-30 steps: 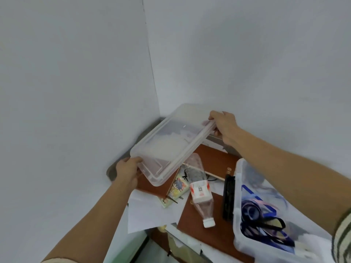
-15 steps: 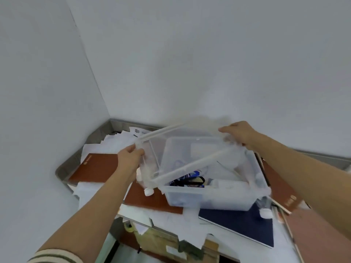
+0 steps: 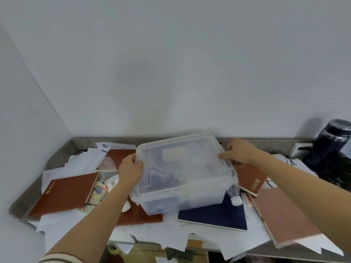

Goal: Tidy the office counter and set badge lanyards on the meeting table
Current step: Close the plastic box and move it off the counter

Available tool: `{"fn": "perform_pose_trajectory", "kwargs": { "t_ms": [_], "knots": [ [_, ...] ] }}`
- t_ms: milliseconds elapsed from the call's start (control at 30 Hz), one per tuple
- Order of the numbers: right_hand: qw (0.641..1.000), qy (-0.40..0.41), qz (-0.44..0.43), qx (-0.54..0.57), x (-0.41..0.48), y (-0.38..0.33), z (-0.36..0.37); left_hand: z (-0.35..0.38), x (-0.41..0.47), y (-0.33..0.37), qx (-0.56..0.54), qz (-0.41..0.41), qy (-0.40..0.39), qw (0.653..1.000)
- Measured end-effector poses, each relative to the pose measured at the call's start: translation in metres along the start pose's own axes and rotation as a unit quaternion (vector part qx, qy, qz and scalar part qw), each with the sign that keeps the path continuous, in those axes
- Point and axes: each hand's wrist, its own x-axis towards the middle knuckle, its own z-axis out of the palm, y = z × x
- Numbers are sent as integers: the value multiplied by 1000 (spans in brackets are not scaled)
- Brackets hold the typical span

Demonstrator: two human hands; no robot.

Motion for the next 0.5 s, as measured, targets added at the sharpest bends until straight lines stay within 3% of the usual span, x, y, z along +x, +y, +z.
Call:
{"fn": "perform_pose_trajectory", "kwargs": {
  "t_ms": [133, 367, 500],
  "knots": [
    [998, -52, 18, 28, -1, 2, -5, -4, 3, -8, -18, 23, -19, 999],
    [1000, 4, 20, 11, 11, 0, 10, -12, 13, -21, -76, -12, -32, 997],
    [999, 20, 10, 35, 12, -2, 18, -3, 16, -29, -34, 11, -16, 999]
  ]
}}
